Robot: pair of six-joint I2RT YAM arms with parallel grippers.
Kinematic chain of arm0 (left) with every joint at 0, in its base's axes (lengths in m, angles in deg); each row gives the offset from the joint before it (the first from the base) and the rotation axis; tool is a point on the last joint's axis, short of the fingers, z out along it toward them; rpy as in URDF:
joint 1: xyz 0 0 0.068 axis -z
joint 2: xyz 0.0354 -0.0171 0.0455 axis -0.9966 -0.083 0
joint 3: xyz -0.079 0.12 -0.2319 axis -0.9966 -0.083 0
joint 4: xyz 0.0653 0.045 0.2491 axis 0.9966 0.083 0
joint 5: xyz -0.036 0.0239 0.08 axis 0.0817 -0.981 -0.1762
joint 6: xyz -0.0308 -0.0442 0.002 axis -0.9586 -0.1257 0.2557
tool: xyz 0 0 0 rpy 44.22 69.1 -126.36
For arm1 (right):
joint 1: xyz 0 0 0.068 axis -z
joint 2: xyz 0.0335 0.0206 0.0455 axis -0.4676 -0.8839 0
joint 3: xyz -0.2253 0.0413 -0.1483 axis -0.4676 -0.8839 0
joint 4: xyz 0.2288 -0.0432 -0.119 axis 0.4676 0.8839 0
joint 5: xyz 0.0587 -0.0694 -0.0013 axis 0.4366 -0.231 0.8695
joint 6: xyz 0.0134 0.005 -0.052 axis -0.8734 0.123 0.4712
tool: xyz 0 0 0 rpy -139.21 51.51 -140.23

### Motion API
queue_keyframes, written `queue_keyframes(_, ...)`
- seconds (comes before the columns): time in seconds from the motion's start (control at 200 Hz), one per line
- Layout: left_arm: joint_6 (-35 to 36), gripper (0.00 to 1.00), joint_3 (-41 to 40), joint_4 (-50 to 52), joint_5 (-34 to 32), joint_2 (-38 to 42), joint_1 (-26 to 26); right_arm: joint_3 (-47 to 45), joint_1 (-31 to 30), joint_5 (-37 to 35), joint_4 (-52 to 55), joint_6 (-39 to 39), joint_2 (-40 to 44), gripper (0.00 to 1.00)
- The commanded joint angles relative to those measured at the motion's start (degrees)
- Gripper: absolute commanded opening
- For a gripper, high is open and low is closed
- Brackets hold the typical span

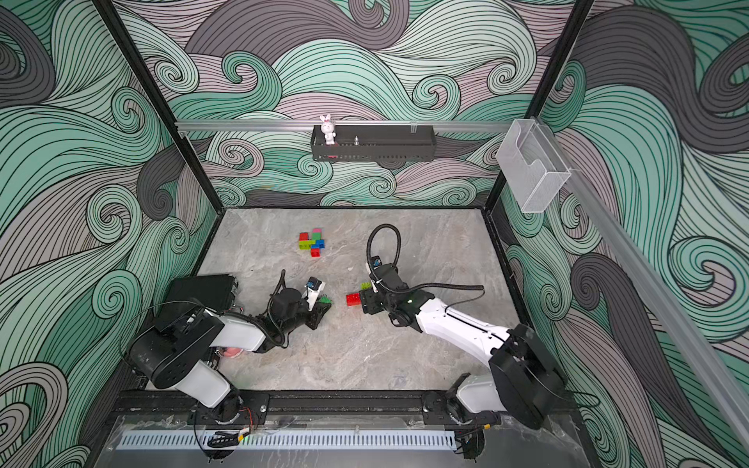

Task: Assemble the number 4 with lego
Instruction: Pick up the lego brick from the center of the board, then move the lego brick at the center of the board.

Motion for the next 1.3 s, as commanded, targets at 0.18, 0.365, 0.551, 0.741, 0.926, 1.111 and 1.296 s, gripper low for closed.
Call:
queue_keyframes(0.18,-8.8,0.00,6.2,15.6,-6.0,5.6,-2.3,0.6,-1.9,-4.5,-8.2,3.8,-3.9,0.56)
queue_keyframes(0.365,-10.2,0.00,6.2,16.0,-7.1,6.8,-3.0,-0.7,-1.9,-4.9,-10.8,6.0,-4.2,0.49)
queue_keyframes(0.551,-10.5,0.00,6.6,15.6,-8.1,7.8,-3.0,-1.0,-1.9,-4.4,-11.0,6.8,-5.4,0.47)
queue_keyframes(0.741,-8.8,0.00,7.2,18.0,-6.2,10.3,-3.1,-1.7,-1.9,-3.8,-11.7,6.5,-6.2,0.46)
queue_keyframes(0.926,-7.9,0.00,8.5,20.9,-5.1,11.9,-3.1,-2.1,-1.9,-4.1,-12.1,6.4,-6.8,0.42)
queue_keyframes(1.111,-5.9,0.00,8.5,20.5,-3.4,13.5,-3.1,-2.5,-1.9,-3.0,-14.1,8.1,-7.5,0.31)
queue_keyframes(1.296,-3.1,0.00,9.2,20.9,-2.2,16.2,-3.1,-2.1,-1.9,-1.4,-16.8,13.3,-8.5,0.26)
